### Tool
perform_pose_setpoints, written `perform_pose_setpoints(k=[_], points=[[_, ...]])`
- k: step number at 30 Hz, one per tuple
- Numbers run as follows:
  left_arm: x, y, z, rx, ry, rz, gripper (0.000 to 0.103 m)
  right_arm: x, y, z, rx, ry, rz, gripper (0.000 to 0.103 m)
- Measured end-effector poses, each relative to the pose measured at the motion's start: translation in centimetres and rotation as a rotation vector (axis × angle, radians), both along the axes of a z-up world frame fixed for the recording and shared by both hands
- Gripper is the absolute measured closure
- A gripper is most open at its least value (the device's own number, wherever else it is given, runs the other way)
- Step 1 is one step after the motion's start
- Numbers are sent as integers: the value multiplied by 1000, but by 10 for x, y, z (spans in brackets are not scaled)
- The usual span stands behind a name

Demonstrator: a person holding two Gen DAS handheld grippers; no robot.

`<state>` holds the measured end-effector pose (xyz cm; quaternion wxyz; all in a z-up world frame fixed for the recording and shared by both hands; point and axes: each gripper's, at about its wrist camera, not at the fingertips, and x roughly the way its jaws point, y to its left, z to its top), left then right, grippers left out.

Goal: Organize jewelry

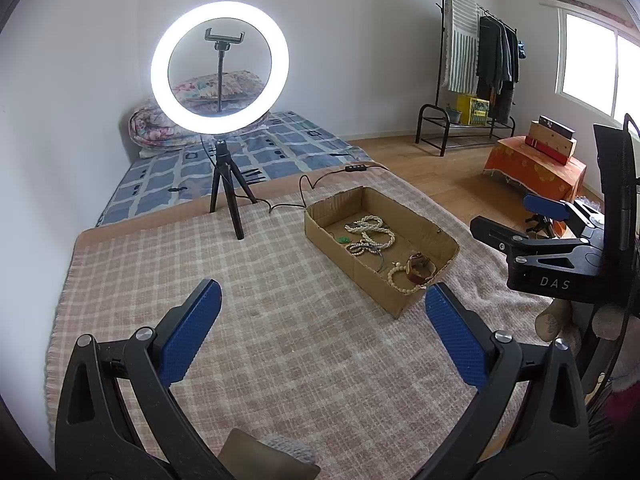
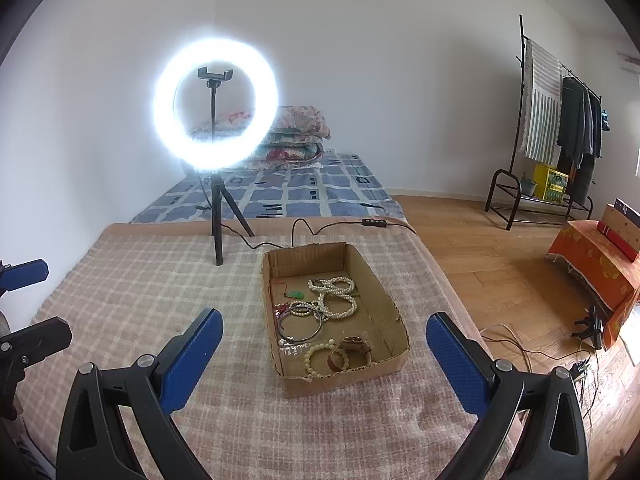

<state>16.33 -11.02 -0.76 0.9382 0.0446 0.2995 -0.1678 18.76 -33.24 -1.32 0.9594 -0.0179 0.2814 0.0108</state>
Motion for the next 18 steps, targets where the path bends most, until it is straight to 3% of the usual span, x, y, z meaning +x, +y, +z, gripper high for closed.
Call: perform_pose_setpoints(k=[18], points=[[-2, -1, -1, -1, 0, -6, 0, 1, 0, 0, -5, -1, 0, 0]])
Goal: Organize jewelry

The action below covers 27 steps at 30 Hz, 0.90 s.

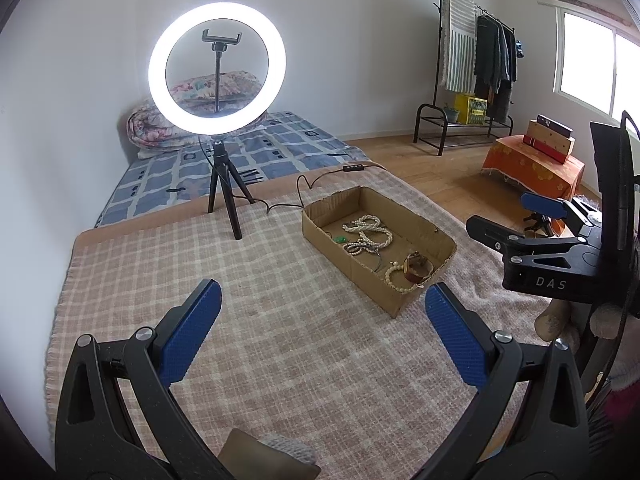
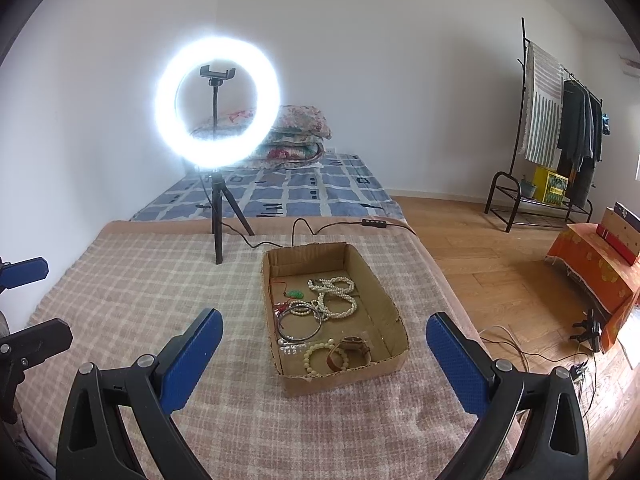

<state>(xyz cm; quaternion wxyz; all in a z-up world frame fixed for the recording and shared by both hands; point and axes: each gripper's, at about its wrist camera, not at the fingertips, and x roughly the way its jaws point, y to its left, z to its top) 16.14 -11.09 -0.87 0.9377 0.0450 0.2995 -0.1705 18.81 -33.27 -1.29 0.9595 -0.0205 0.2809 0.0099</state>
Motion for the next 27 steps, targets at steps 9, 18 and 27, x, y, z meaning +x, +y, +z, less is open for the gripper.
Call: perform_pose_setpoints(k=[9, 18, 27], points=[[-1, -2, 0, 1, 5, -7, 0, -1, 0, 0, -3, 4, -1, 0], [-2, -4, 0, 5, 6, -8, 0, -1, 1, -1, -11, 3, -1, 0], [-1, -3, 0, 2, 14, -12, 0, -1, 1, -2, -14, 4, -1, 0]])
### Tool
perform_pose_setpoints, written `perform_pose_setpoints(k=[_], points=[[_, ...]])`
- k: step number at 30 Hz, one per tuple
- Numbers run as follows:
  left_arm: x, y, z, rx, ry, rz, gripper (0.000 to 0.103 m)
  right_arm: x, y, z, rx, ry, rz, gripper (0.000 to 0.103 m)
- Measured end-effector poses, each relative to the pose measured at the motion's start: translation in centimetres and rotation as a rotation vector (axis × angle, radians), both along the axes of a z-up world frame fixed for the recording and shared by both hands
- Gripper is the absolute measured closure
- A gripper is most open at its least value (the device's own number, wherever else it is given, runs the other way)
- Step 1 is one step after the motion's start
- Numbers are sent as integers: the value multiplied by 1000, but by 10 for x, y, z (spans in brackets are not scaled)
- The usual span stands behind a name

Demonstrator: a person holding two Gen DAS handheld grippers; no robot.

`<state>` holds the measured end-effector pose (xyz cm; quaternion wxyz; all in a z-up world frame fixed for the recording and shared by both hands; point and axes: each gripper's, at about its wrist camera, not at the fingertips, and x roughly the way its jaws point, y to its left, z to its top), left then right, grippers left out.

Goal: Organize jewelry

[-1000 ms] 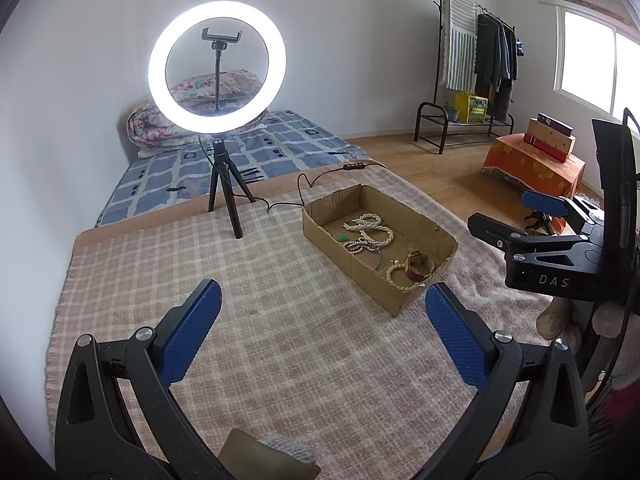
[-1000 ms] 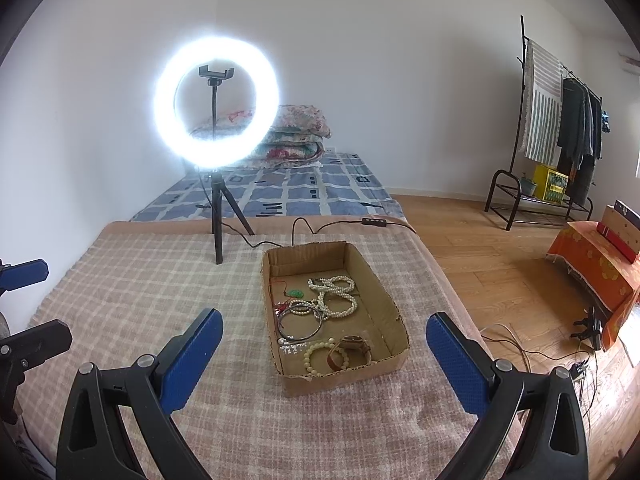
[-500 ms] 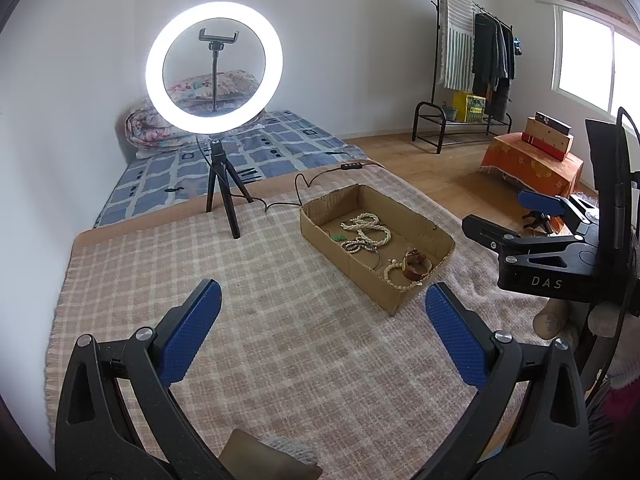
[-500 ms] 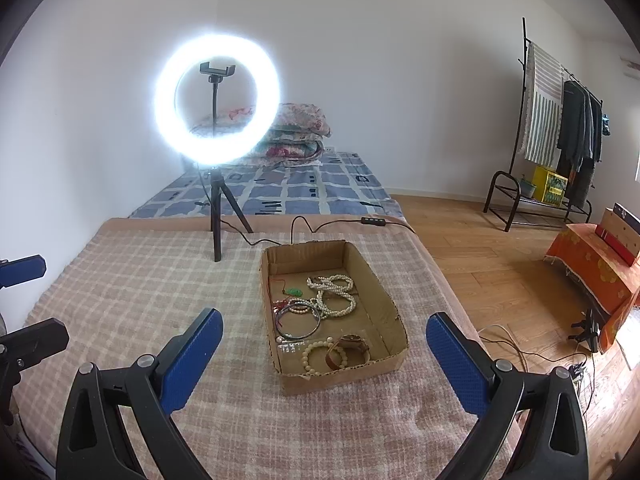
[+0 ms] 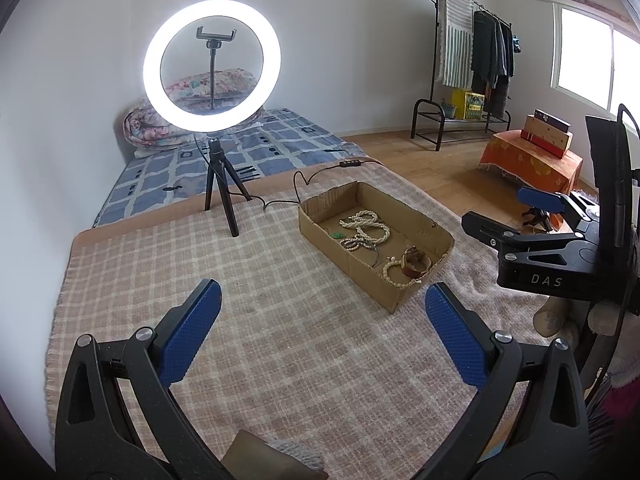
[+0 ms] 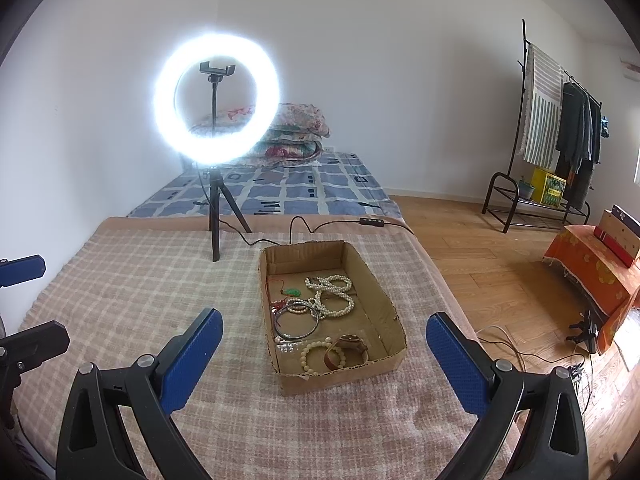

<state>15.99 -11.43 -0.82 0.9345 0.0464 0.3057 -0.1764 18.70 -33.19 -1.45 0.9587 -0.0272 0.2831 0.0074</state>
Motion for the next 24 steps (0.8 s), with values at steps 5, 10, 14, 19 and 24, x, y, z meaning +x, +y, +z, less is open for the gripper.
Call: perform_pose_setpoints(k=[5, 10, 14, 19, 24], points=[[2, 1, 0, -1, 10, -3, 0, 1, 0, -1, -4, 2, 0, 0], [2, 3, -1, -7, 15, -7, 0, 0, 1, -2, -10, 2, 2, 0], [2, 2, -2, -3, 15, -8, 0, -1, 2, -4, -17, 4, 6, 0], [1, 2, -2, -6, 13, -10, 0, -2, 4, -4, -29, 4, 10, 0], [3, 2, -3, 9, -11, -2, 0, -1, 5, -3, -31, 4, 10, 0]])
